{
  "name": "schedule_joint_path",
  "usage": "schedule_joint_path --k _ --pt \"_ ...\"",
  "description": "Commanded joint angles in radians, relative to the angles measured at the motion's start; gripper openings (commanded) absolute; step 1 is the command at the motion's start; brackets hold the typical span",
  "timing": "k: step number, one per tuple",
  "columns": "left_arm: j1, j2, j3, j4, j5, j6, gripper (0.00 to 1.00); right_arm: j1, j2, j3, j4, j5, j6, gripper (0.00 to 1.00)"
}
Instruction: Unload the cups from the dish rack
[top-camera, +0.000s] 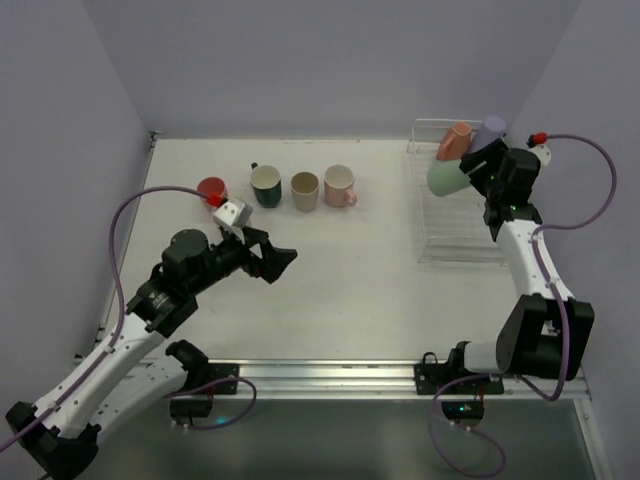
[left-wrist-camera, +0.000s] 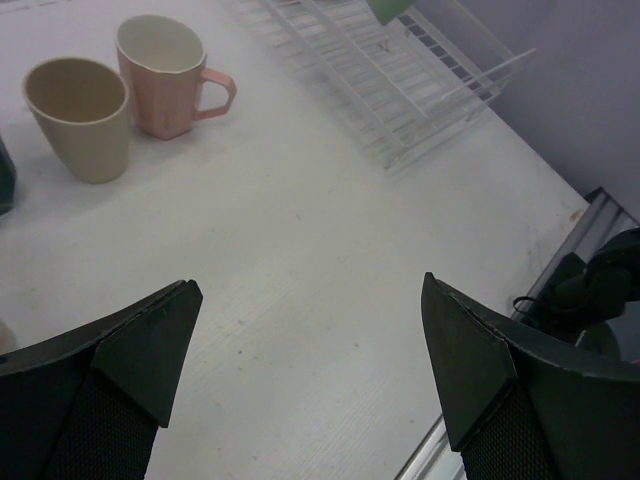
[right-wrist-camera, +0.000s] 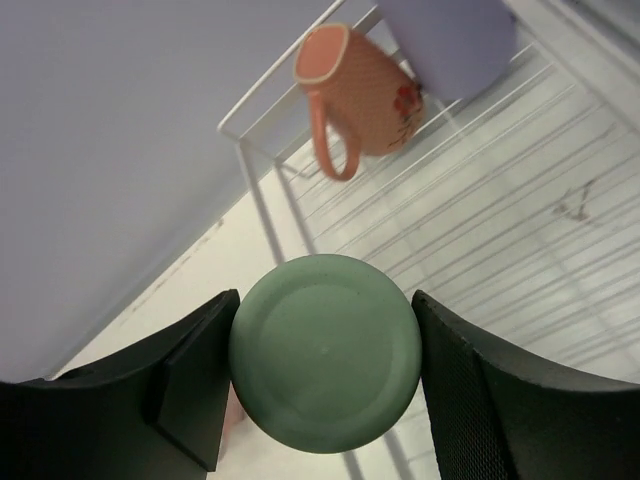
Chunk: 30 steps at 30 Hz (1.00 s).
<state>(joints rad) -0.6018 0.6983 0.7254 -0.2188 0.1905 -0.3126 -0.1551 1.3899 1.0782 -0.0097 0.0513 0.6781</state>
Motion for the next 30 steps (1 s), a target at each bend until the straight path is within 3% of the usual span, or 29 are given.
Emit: schedule_joint_path --k 1,7,16,30 --pt "0.005 0.091 0.069 0.151 0.137 -0.152 1.0 0.006 -0.153 -0.095 0.169 -0.126 0.144 0.34" --pt "-0.051 0.302 0.109 0.387 0.271 -0.315 0.99 0.011 -0.319 -0.216 0.223 -0.318 0.242 0.33" --pt "-0.139 0.573 0.204 0.626 0.237 -0.434 0.98 0.072 -0.428 -0.423 0.484 -0.625 0.465 0.33" --pt "-0.15 0.707 0.269 0.706 0.164 -0.436 0.97 0.132 -0.437 -0.564 0.691 -0.797 0.601 0.33"
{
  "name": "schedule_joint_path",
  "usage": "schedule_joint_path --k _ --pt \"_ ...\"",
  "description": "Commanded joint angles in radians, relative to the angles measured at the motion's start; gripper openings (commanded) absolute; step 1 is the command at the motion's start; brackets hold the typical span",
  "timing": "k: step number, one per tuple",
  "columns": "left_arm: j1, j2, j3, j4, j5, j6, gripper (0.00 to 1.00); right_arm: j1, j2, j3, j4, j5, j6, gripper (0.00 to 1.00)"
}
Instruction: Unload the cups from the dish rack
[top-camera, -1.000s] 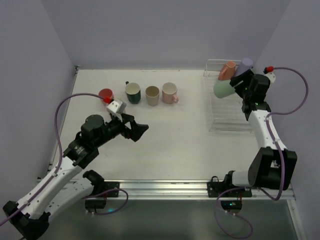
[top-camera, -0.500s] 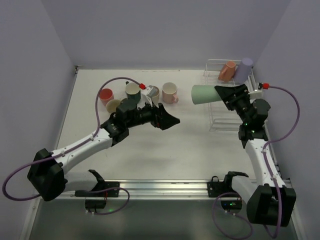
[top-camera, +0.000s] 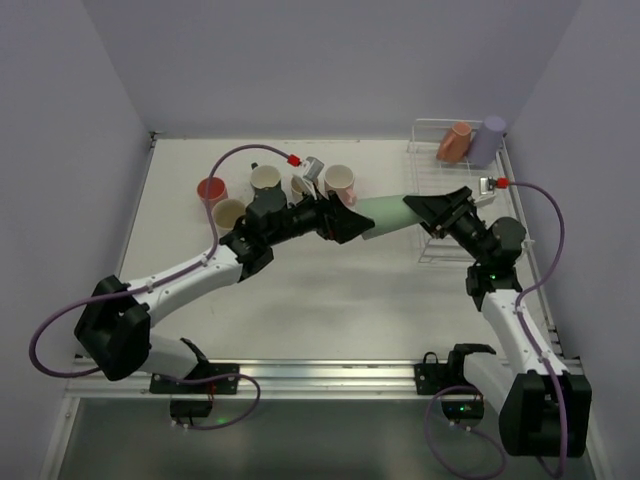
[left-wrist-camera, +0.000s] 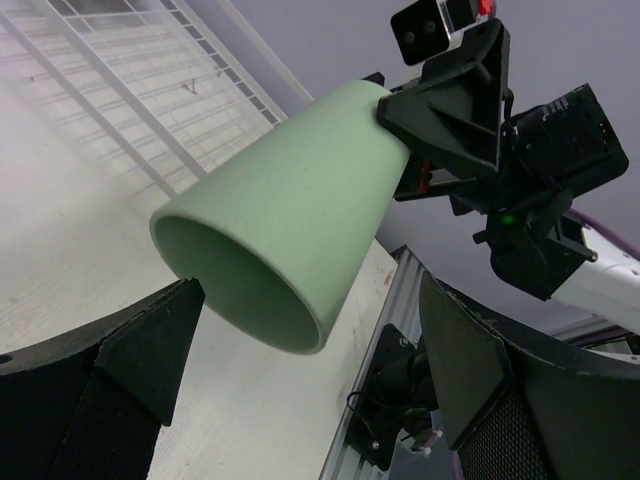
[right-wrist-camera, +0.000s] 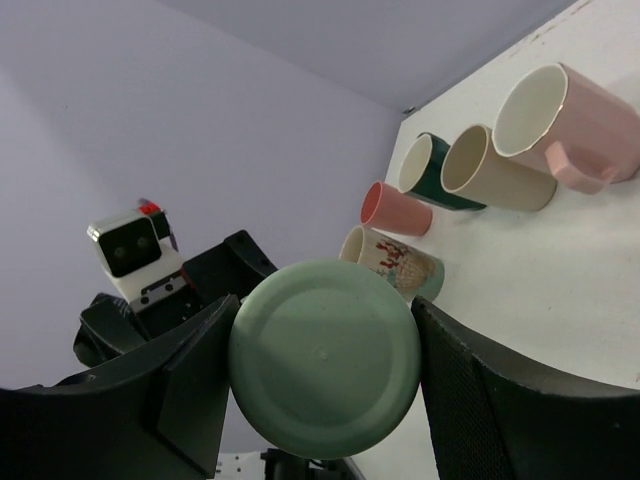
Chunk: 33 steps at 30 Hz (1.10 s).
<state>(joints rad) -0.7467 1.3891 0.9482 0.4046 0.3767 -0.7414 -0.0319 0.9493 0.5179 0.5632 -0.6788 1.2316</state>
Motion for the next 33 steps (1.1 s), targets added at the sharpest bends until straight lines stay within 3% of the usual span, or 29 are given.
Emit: schedule_joint_path --k 1,6,8,12,13,17,19,20,21,25,31,33 --pt "-0.006 0.022 0.047 0.094 -0.022 -0.009 0.96 0.012 0.018 -0.009 0.132 -0.076 0.054 0.33" --pt "-0.008 0.054 0.058 0.146 0.024 -0.033 0.91 0.024 0.054 -0.013 0.178 -0.082 0.071 0.34" --pt "-0.008 0.057 0.057 0.164 0.043 -0.053 0.83 0.024 0.072 -0.013 0.188 -0.084 0.078 0.33" --pt "-0.01 0.054 0.052 0.203 0.06 -0.078 0.55 0.069 0.103 -0.015 0.231 -0.082 0.095 0.34" --pt "-0.01 0.053 0.052 0.204 0.06 -0.081 0.42 0.079 0.108 -0.015 0.233 -0.077 0.095 0.34" --pt "-0.011 0.033 0.05 0.186 0.045 -0.07 0.11 0.099 0.124 -0.024 0.237 -0.068 0.091 0.36" --pt "-0.01 0.021 0.052 0.14 0.016 -0.043 0.0 0.102 0.124 -0.035 0.236 -0.067 0.089 0.5" --pt "-0.011 0.007 0.055 0.119 0.005 -0.03 0.0 0.102 0.121 -0.038 0.233 -0.061 0.086 0.59" --pt "-0.011 -0.002 0.061 0.05 -0.007 0.008 0.0 0.104 0.112 -0.039 0.224 -0.061 0.083 0.77" --pt "-0.008 -0.053 0.125 -0.151 -0.12 0.132 0.0 0.102 0.062 -0.019 0.136 -0.047 0.019 0.99" --pt "0.012 -0.081 0.323 -0.551 -0.355 0.319 0.0 0.104 -0.032 0.021 -0.081 0.007 -0.099 0.99" --pt "0.044 -0.053 0.421 -0.619 -0.371 0.341 0.0 0.102 -0.041 0.03 -0.111 0.013 -0.115 0.99"
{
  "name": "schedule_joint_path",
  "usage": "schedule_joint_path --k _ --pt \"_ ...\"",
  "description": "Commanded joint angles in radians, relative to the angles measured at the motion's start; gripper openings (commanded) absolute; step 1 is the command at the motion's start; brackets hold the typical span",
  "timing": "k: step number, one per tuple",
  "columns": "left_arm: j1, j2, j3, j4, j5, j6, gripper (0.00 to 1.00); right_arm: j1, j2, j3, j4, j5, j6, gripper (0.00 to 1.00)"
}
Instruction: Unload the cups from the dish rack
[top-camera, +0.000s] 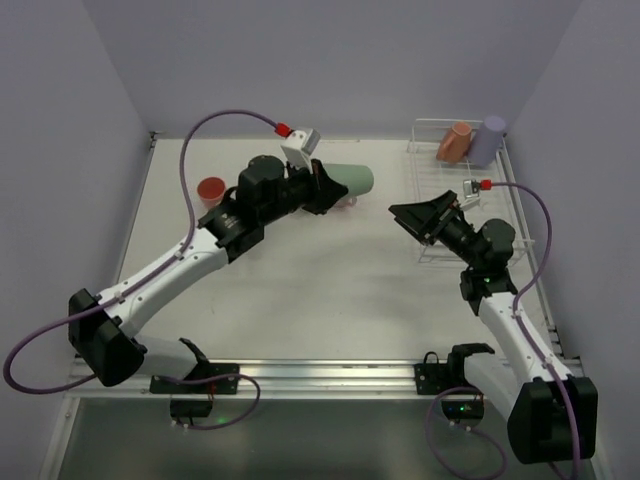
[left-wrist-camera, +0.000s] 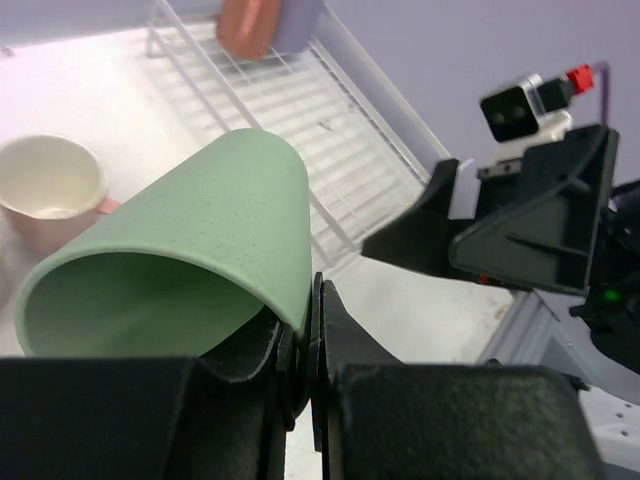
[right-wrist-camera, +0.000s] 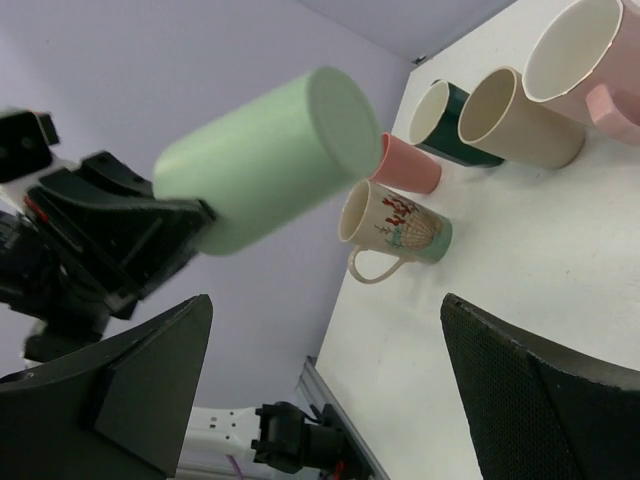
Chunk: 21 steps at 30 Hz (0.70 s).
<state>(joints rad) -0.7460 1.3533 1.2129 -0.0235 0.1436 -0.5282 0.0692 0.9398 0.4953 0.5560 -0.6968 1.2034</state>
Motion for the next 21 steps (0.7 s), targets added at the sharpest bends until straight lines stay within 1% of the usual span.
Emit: schedule_joint_path --k 1,2,3,5,6,8,10,11,12,14,18,21 --pt "0.066 0.003 0.19 -0.228 -0.118 0.132 0.0 0.001 -0.035 0.057 -0.119 0.028 -0.108 0.99" --pt "0.086 0.045 0.227 -0.292 -0.107 0.137 0.0 0.001 -0.039 0.064 -0.166 0.026 -0.122 0.99" --pt "0.124 0.064 0.256 -0.318 -0.101 0.143 0.0 0.003 -0.044 0.069 -0.185 0.026 -0.134 0.99" --pt "0.149 0.121 0.339 -0.374 -0.072 0.151 0.0 0.003 -0.062 0.062 -0.2 0.026 -0.16 0.99" --pt "0.16 0.141 0.399 -0.439 -0.076 0.166 0.0 0.003 -0.068 0.055 -0.203 0.031 -0.165 0.99" --pt "0.163 0.193 0.453 -0.533 -0.099 0.184 0.0 0.003 -0.082 0.045 -0.221 0.033 -0.183 0.99" --pt "0.163 0.251 0.551 -0.602 -0.117 0.217 0.0 0.003 -0.09 0.048 -0.246 0.034 -0.208 0.99" --pt "0.165 0.273 0.588 -0.671 -0.124 0.227 0.0 0.003 -0.093 0.045 -0.249 0.034 -0.212 0.99" --pt "0.165 0.294 0.659 -0.703 -0.13 0.252 0.0 0.003 -0.098 0.046 -0.252 0.036 -0.215 0.99" --pt "0.165 0.348 0.724 -0.775 -0.169 0.272 0.0 0.003 -0.101 0.048 -0.266 0.039 -0.234 0.99" --pt "0.166 0.423 0.87 -0.857 -0.223 0.309 0.0 0.004 -0.105 0.054 -0.295 0.037 -0.271 0.99" --pt "0.165 0.486 0.948 -0.914 -0.256 0.323 0.0 0.003 -0.104 0.052 -0.303 0.031 -0.281 0.99"
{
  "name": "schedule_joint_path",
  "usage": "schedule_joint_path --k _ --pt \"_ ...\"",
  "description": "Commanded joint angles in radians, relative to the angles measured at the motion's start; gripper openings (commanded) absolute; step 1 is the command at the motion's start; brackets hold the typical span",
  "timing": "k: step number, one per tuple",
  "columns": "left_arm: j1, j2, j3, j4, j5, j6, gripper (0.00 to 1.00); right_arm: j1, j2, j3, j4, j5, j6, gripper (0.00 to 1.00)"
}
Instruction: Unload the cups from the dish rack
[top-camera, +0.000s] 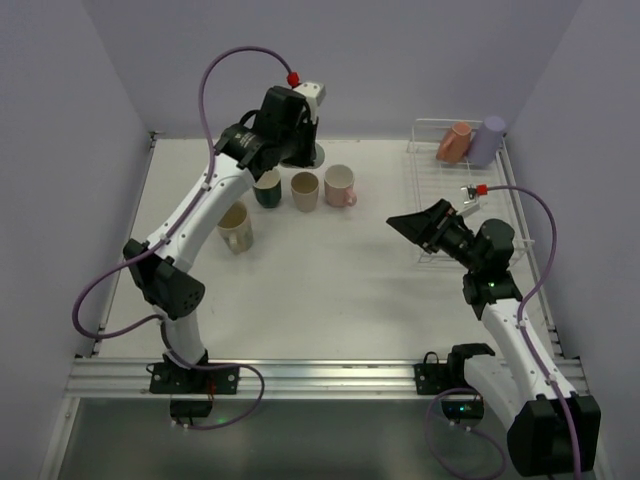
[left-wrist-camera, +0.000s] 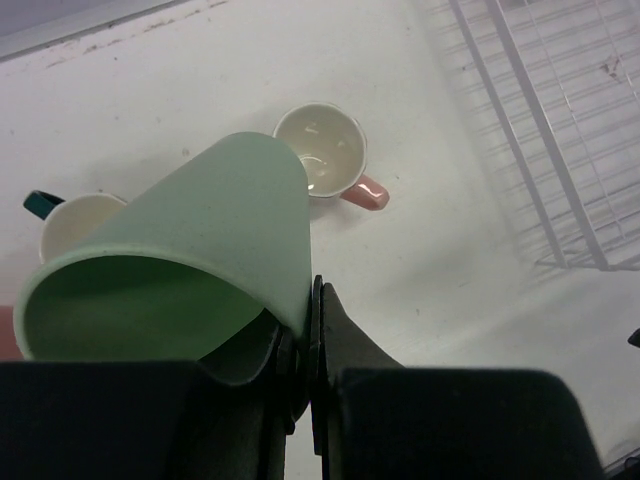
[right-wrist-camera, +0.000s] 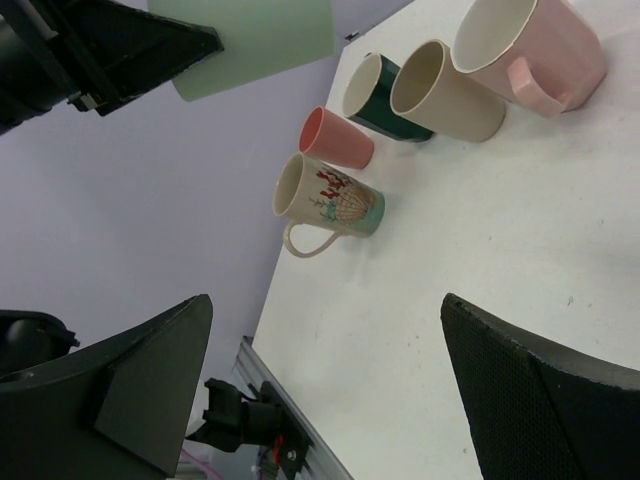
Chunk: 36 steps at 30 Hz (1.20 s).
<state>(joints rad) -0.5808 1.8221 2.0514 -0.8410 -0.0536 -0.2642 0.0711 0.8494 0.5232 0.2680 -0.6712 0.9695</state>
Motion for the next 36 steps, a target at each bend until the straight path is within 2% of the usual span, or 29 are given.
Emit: schedule_joint_path --k 1,5,9,13,19,23,29,36 --pt "-0.001 0.035 0.122 -0.105 -0.075 0.059 0.0 0.001 -0.013 0.023 -0.015 0.002 -0.049 0.99" --pt "-0.001 -0.001 0.104 -0.102 -0.071 0.056 0.0 0.002 -0.012 0.026 -0.023 -0.004 -0.06 0.99" --pt "-0.004 -0.03 0.061 -0.19 -0.006 0.072 0.0 0.001 -0.01 0.032 -0.026 -0.005 -0.069 0.99" --pt "-0.027 -0.148 -0.103 -0.213 -0.031 0.076 0.0 0.001 -0.006 0.032 -0.018 -0.008 -0.068 0.99" --pt "-0.054 -0.231 -0.31 -0.265 -0.06 0.079 0.0 0.002 -0.006 0.032 -0.01 -0.016 -0.068 0.99" --pt "-0.083 -0.215 -0.388 -0.267 -0.054 0.089 0.0 0.002 -0.006 0.028 -0.004 -0.021 -0.066 0.99" --pt "-0.105 -0.146 -0.421 -0.253 -0.081 0.095 0.0 0.001 -0.019 0.02 -0.012 -0.021 -0.072 0.99" --pt "-0.108 -0.092 -0.514 -0.168 -0.055 0.097 0.0 0.002 -0.024 0.014 -0.016 -0.024 -0.077 0.99"
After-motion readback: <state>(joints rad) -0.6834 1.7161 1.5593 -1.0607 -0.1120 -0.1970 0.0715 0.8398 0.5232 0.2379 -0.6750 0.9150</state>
